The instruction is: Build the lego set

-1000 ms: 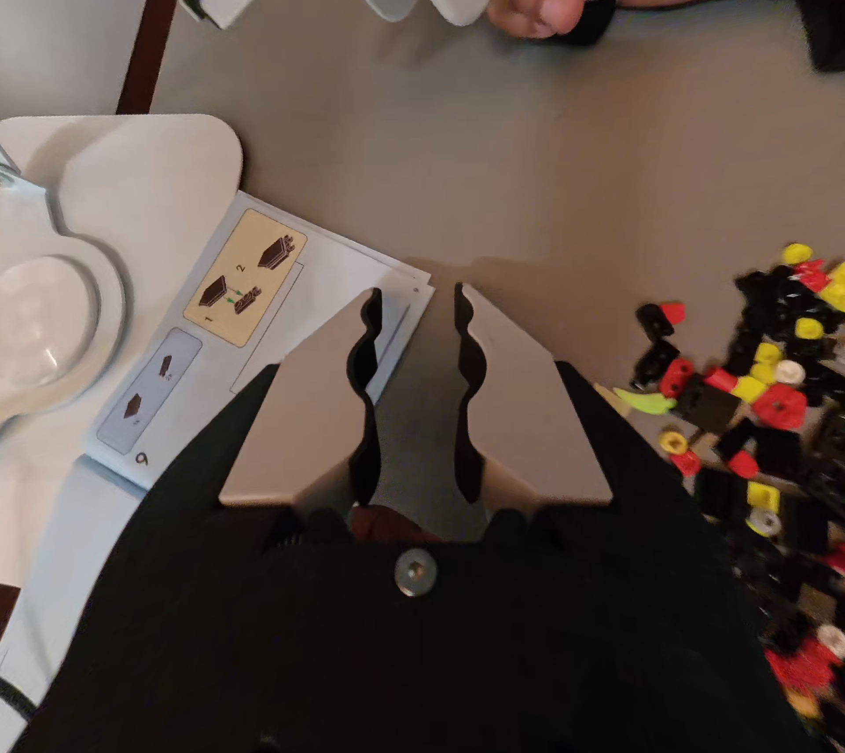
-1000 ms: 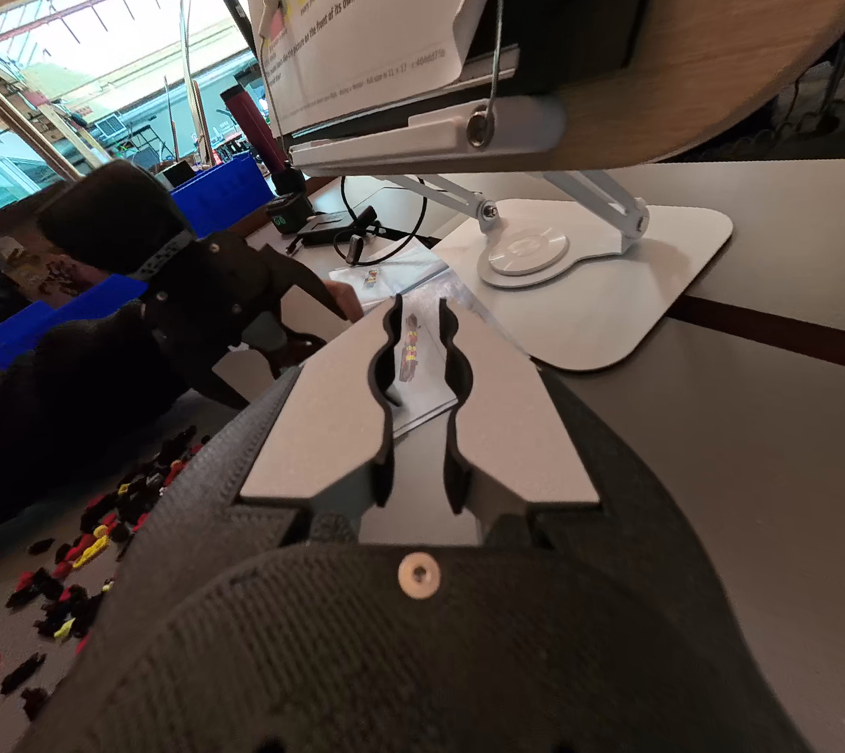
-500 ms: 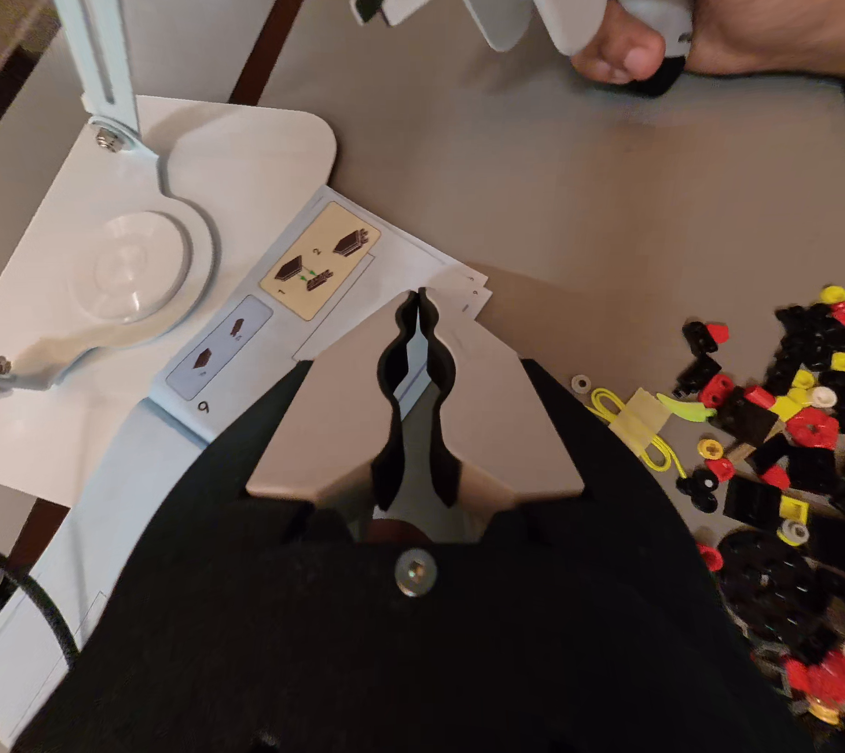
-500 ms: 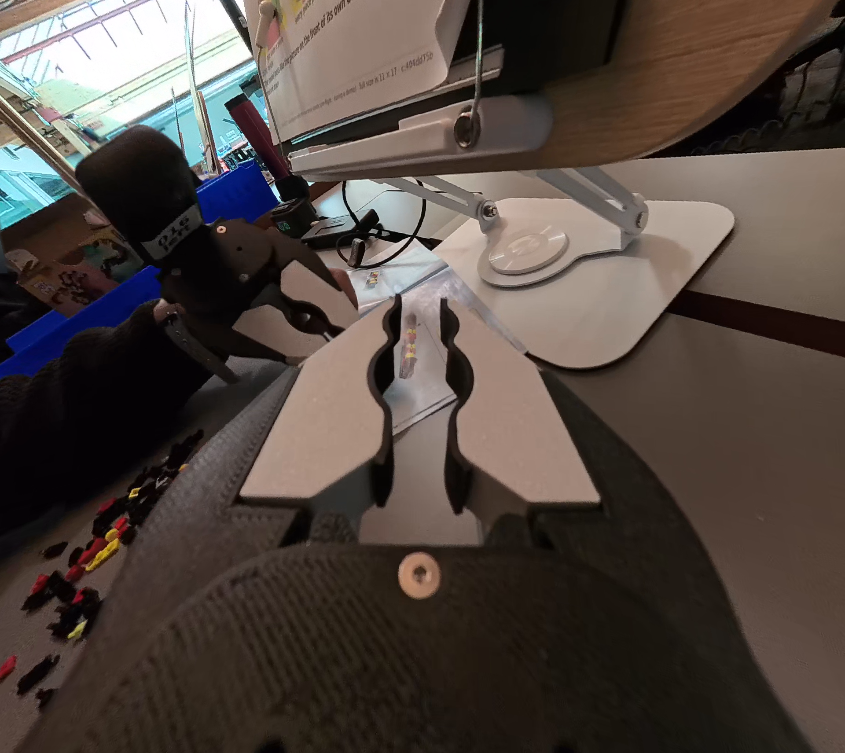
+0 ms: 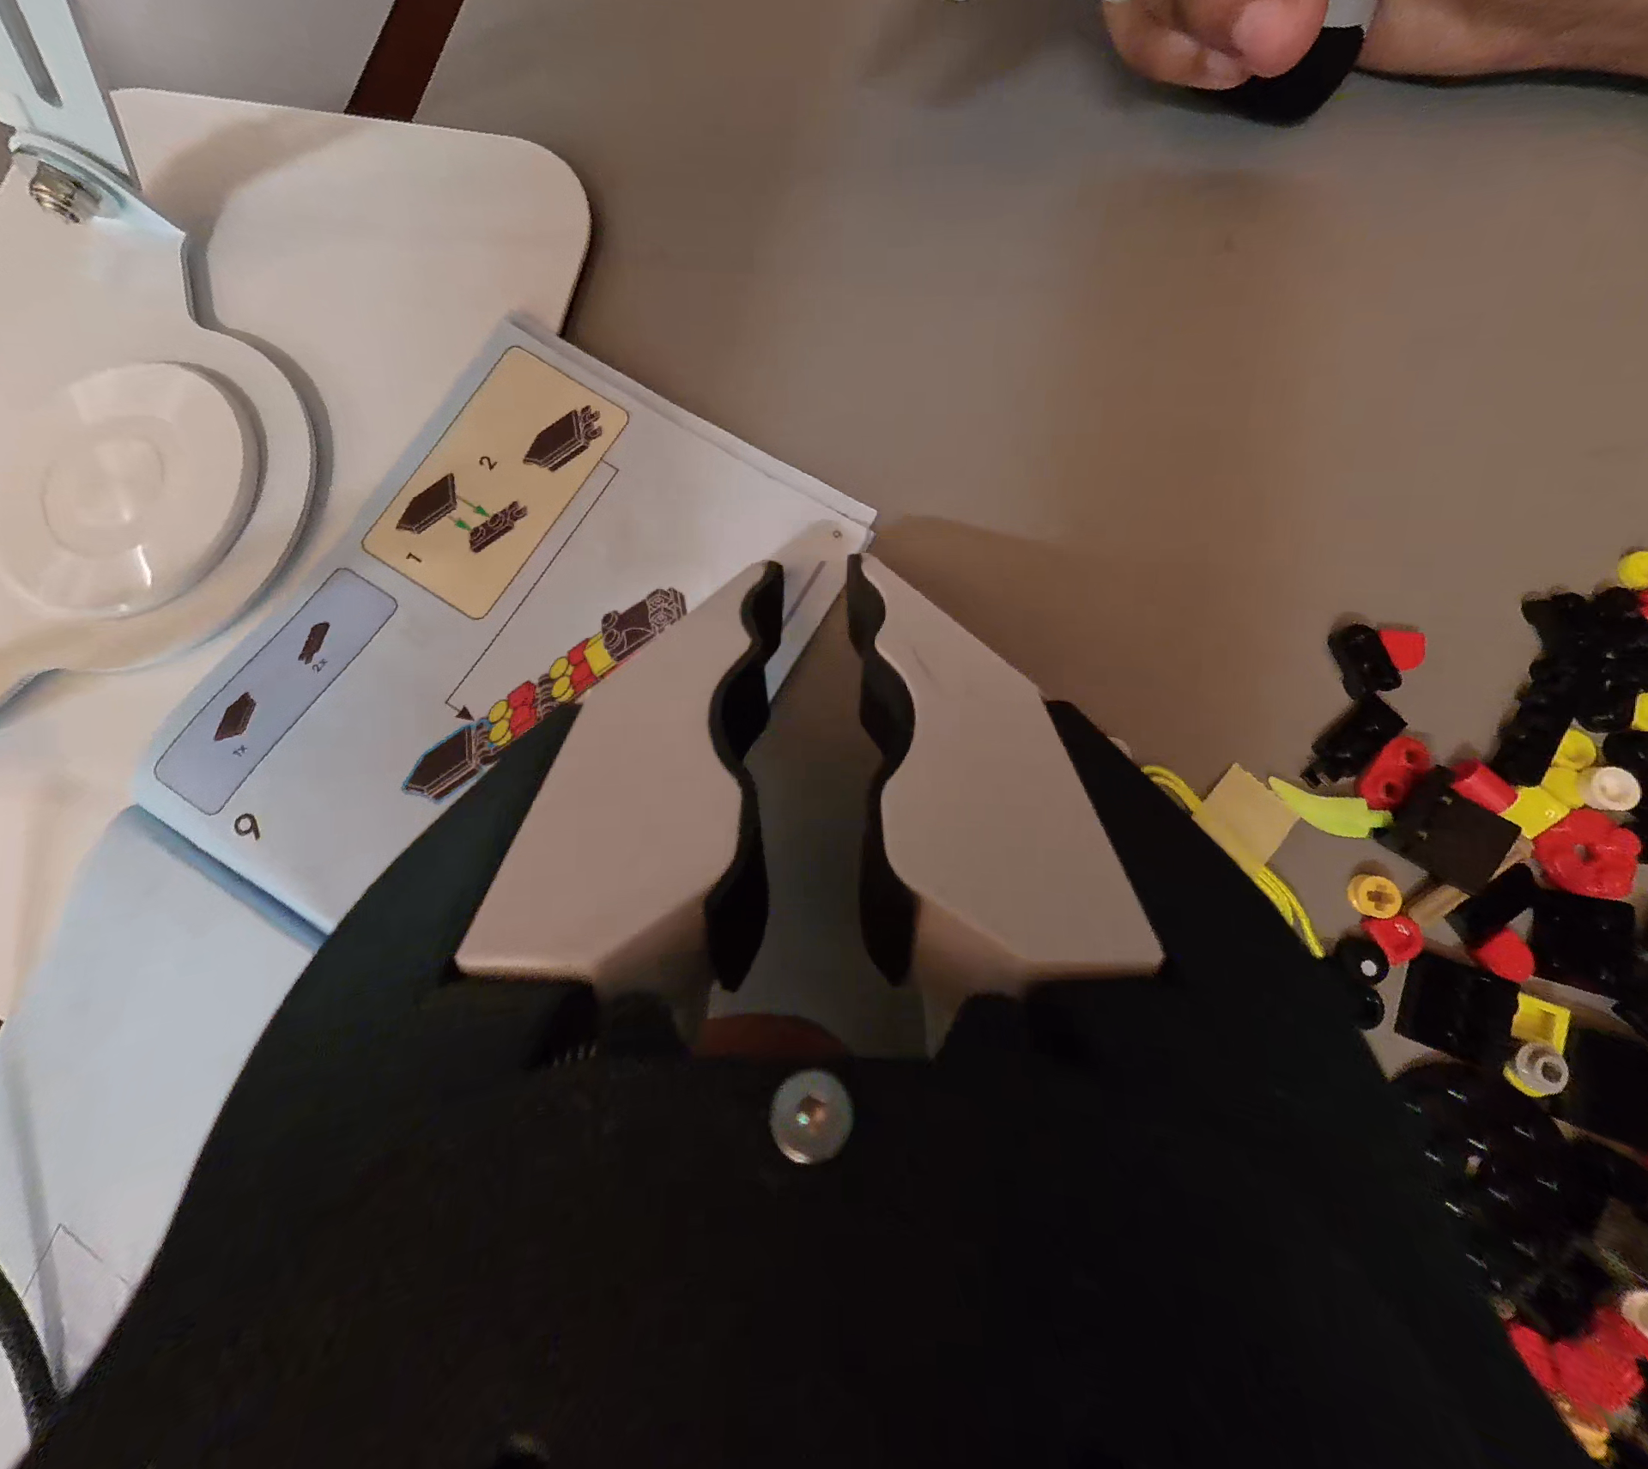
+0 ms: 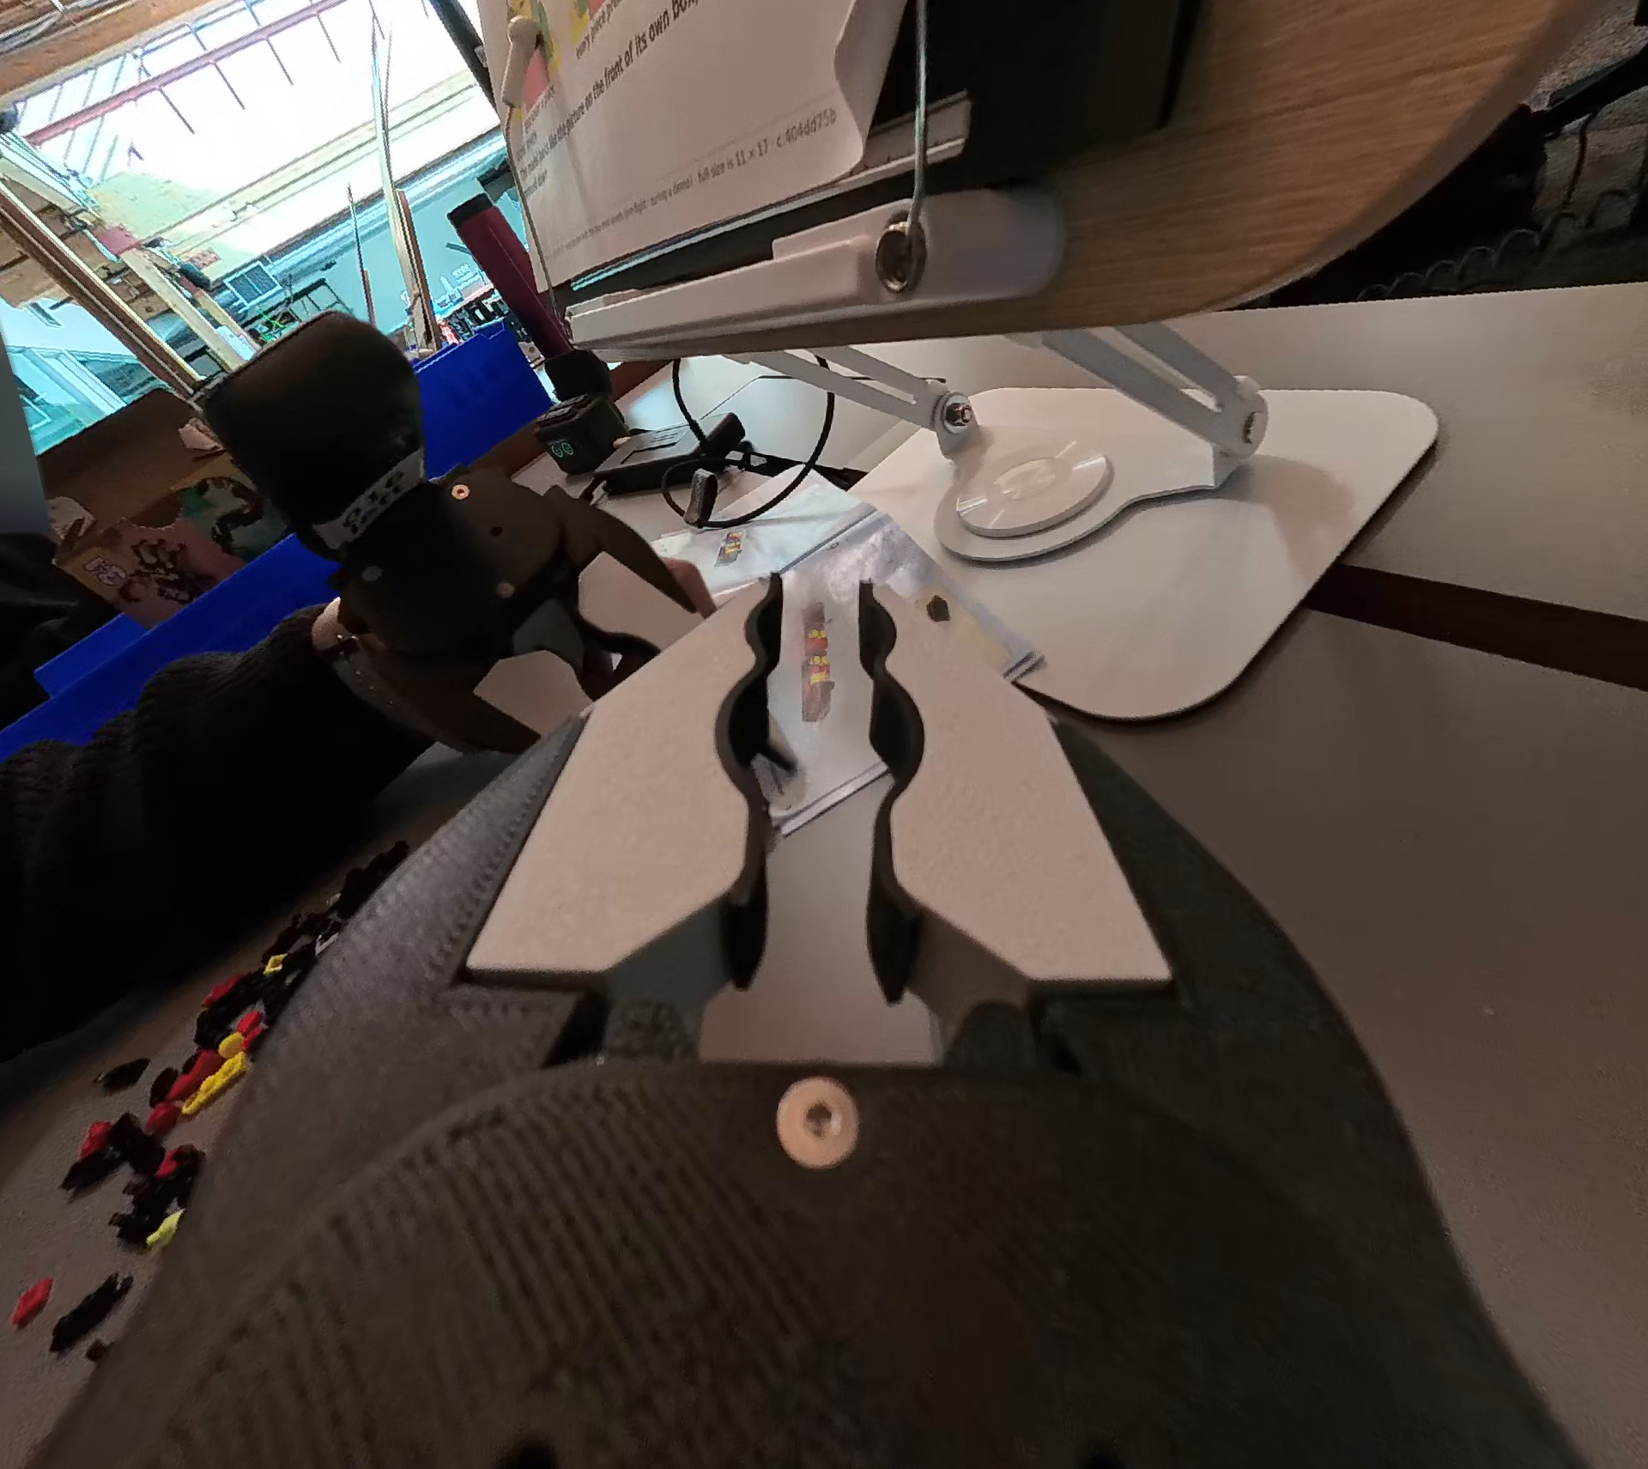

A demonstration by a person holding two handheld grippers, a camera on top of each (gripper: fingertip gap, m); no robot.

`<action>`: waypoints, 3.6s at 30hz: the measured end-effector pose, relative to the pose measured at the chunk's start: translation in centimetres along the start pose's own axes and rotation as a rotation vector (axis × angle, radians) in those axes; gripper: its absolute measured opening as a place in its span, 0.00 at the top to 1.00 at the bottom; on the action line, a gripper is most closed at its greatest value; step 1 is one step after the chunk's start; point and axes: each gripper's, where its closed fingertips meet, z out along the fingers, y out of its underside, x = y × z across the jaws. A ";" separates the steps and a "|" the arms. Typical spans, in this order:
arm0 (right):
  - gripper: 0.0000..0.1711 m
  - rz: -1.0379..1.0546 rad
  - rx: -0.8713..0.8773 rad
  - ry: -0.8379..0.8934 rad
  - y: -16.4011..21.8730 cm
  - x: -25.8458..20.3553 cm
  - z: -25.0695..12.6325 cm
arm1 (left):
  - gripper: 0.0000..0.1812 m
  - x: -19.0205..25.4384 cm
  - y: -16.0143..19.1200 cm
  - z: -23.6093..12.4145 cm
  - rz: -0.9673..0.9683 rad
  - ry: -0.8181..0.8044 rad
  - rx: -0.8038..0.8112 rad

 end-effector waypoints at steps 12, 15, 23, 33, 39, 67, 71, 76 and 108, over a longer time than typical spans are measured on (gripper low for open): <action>0.91 0.002 0.000 -0.001 0.0 0.0 0.0 | 1.00 -0.2 -0.2 0.0 -0.009 0.001 0.012; 0.91 0.005 0.001 -0.002 0.0 0.0 0.0 | 1.00 -0.2 -0.3 0.0 -0.007 -0.003 0.015; 0.91 0.001 -0.003 -0.001 0.0 0.0 0.0 | 0.93 1.0 -0.7 0.3 0.017 0.025 0.019; 0.91 0.001 -0.003 -0.002 0.0 0.0 0.0 | 1.00 0.8 -0.8 0.5 0.011 0.005 0.011; 0.91 0.003 -0.003 -0.003 0.0 0.0 0.0 | 1.00 0.6 -1.3 -0.1 -0.049 0.043 0.067; 0.90 0.027 0.005 -0.015 0.0 0.0 0.0 | 0.92 0.1 -0.7 -0.3 0.013 -0.006 0.047; 0.90 0.029 0.004 -0.016 0.0 0.0 0.0 | 0.94 0.1 -0.5 0.1 0.035 -0.029 0.025; 0.90 0.026 0.003 -0.015 0.0 0.0 0.0 | 0.97 0.1 -0.5 0.2 0.046 -0.041 0.016; 0.90 0.025 0.000 -0.014 0.0 0.0 0.0 | 0.97 0.5 -0.7 0.3 0.048 -0.021 0.023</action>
